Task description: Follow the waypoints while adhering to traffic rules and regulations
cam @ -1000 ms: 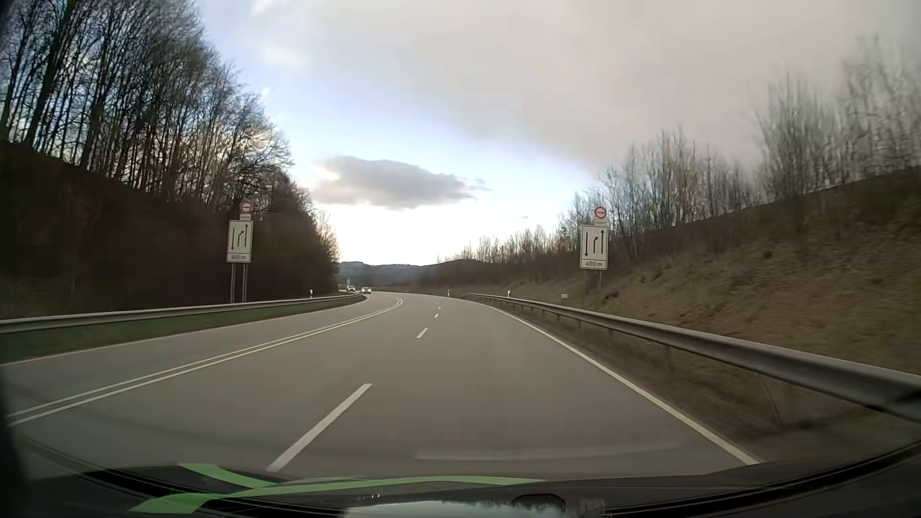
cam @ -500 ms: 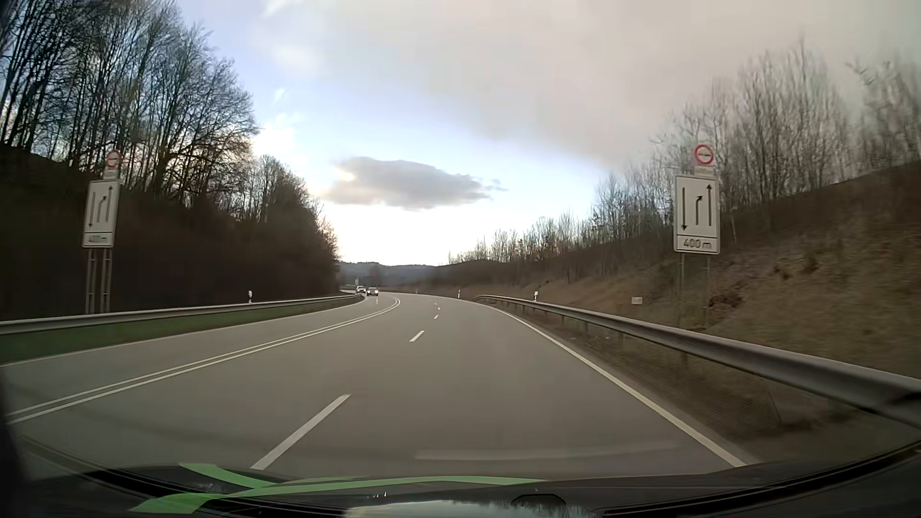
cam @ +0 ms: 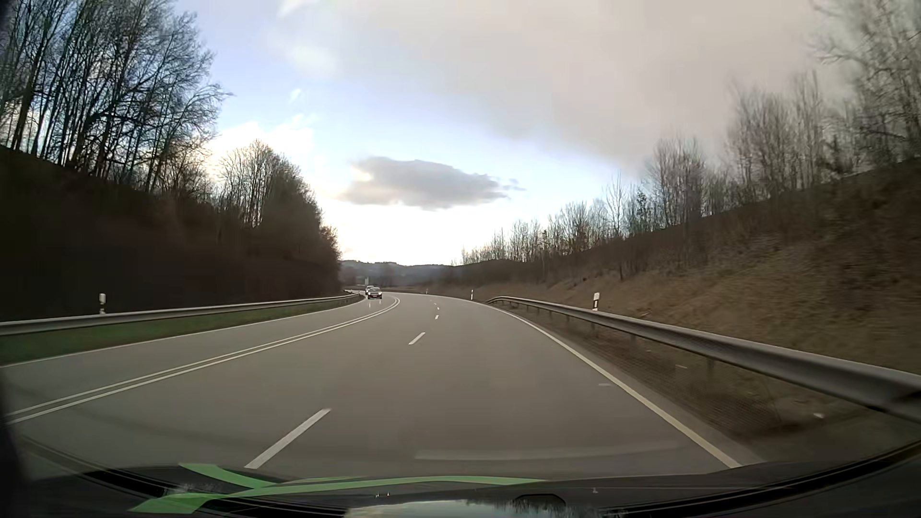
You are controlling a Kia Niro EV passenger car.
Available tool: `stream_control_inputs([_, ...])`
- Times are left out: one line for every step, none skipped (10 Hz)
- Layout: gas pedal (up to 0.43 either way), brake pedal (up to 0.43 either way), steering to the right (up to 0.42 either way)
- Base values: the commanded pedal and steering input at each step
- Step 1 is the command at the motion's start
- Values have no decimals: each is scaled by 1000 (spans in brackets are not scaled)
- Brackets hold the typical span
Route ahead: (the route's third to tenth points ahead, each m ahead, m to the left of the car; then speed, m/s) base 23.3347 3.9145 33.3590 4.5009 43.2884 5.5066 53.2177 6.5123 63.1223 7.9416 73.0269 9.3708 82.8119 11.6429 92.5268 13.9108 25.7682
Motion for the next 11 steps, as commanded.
stream_control_inputs([130,0,-19])
stream_control_inputs([130,0,-19])
stream_control_inputs([130,0,-19])
stream_control_inputs([130,0,-19])
stream_control_inputs([130,0,-19])
stream_control_inputs([130,0,-19])
stream_control_inputs([130,0,-19])
stream_control_inputs([130,0,-19])
stream_control_inputs([130,0,-19])
stream_control_inputs([130,0,-19])
stream_control_inputs([130,0,-19])
